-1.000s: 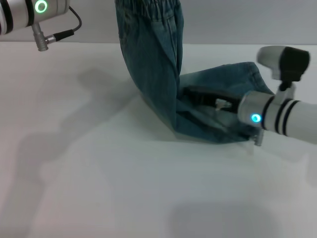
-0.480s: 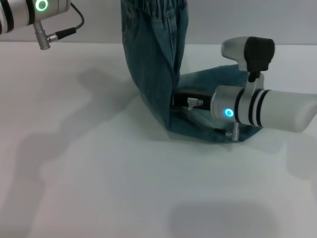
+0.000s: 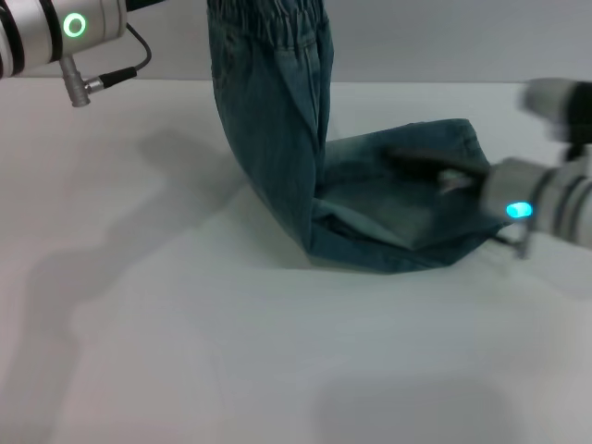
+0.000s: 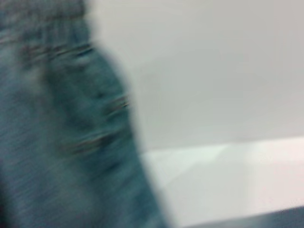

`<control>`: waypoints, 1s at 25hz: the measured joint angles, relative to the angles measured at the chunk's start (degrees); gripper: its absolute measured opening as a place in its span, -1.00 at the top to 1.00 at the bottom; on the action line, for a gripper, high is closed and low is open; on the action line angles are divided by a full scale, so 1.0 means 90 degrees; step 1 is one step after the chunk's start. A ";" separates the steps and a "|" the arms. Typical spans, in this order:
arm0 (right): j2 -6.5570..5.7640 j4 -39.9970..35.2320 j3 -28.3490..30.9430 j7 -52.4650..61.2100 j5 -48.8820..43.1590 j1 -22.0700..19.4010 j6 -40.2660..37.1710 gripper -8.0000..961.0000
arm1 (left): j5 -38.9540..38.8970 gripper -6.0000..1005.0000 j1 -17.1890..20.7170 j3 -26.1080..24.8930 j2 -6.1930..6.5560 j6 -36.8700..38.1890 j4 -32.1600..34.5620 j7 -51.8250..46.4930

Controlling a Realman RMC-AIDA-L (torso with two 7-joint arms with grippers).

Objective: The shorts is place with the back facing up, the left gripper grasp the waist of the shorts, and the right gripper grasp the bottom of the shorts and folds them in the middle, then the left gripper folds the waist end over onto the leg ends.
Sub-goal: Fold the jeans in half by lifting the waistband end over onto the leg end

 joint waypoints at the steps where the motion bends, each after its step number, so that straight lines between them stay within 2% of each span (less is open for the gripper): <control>1: 0.0003 -0.0296 0.0009 0.0013 0.0045 -0.0257 -0.0034 0.99 | -0.0010 0.87 -0.0002 0.0006 -0.0009 0.0002 0.0015 0.0022; 4: 0.0003 -0.1136 0.0032 0.0045 0.0221 -0.1018 -0.0151 0.99 | -0.0061 0.87 -0.0020 0.0061 -0.0027 0.0030 0.0109 0.0081; 9: -0.0016 -0.2034 0.0055 0.0119 0.0522 -0.2023 -0.0166 0.99 | -0.0572 0.87 -0.0037 0.0333 -0.0039 0.0151 0.0462 0.0406; 18: -0.0014 -0.2502 0.0054 0.0260 0.0642 -0.2769 0.0068 0.99 | -0.1680 0.87 -0.0236 0.0979 -0.0051 0.0462 0.1396 0.1148; 23: -0.0014 -0.2615 0.0054 0.0338 0.0645 -0.2888 0.0176 0.99 | -0.2189 0.87 -0.0613 0.1361 -0.0063 0.0621 0.2118 0.1490; 25: -0.0013 -0.2619 0.0054 0.0343 0.0646 -0.2895 0.0220 0.99 | -0.2617 0.87 -0.0758 0.1585 -0.0077 0.0706 0.2443 0.1939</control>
